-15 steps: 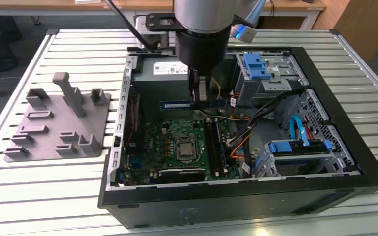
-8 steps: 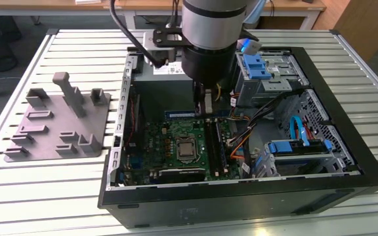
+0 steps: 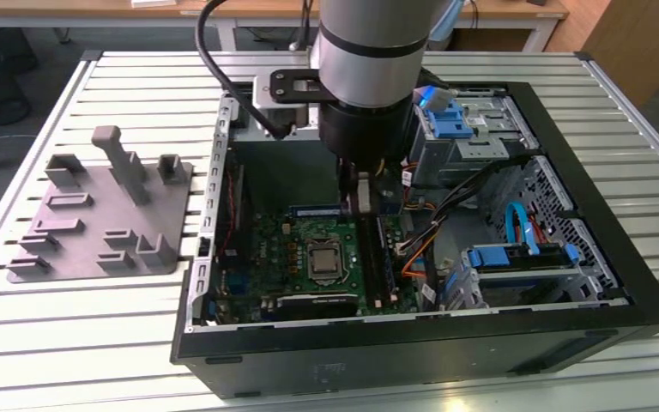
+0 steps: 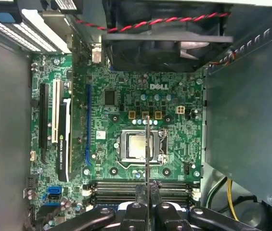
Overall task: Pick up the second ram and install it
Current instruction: 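Pick up the second ram and move it above second insertion slot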
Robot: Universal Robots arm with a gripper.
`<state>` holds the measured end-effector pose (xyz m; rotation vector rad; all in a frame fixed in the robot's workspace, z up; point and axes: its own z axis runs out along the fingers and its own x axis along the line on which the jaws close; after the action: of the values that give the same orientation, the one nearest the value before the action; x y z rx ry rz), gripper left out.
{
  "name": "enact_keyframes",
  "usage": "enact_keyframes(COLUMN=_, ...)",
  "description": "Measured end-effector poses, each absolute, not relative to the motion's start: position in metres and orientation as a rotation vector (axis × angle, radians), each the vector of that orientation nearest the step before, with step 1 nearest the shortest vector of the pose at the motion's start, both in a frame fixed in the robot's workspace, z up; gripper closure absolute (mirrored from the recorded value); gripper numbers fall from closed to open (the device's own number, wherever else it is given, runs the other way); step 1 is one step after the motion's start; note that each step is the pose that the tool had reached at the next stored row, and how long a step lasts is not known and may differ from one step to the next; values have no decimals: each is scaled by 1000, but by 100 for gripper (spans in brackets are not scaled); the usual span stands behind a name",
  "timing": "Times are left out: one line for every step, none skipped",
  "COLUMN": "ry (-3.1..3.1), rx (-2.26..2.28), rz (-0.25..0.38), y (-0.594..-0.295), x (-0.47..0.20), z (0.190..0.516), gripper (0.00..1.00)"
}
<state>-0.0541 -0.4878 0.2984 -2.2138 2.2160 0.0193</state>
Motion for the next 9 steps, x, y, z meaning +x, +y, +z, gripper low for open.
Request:
enact_keyframes(ry=2216, rx=-2214, rz=19, y=-488, x=-54, z=297, gripper=86)
enact_keyframes(ry=2216, rx=-2214, rz=19, y=-488, x=-54, z=295, gripper=86)
enact_keyframes(ry=2216, rx=-2214, rz=19, y=-488, x=-54, z=294, gripper=86)
enact_keyframes(ry=2216, rx=-2214, rz=19, y=-488, x=-54, z=294, gripper=86)
enact_keyframes(ry=2216, rx=-2214, rz=19, y=-488, x=-54, z=294, gripper=86)
enact_keyframes(ry=2216, rx=-2214, rz=19, y=-488, x=-54, z=294, gripper=86)
enact_keyframes(ry=2216, rx=-2214, rz=19, y=-488, x=-54, z=293, gripper=86)
enact_keyframes(ry=2216, rx=-2214, rz=19, y=-488, x=-54, z=293, gripper=86)
enact_keyframes(ry=2216, rx=-2214, rz=19, y=-488, x=-54, z=293, gripper=86)
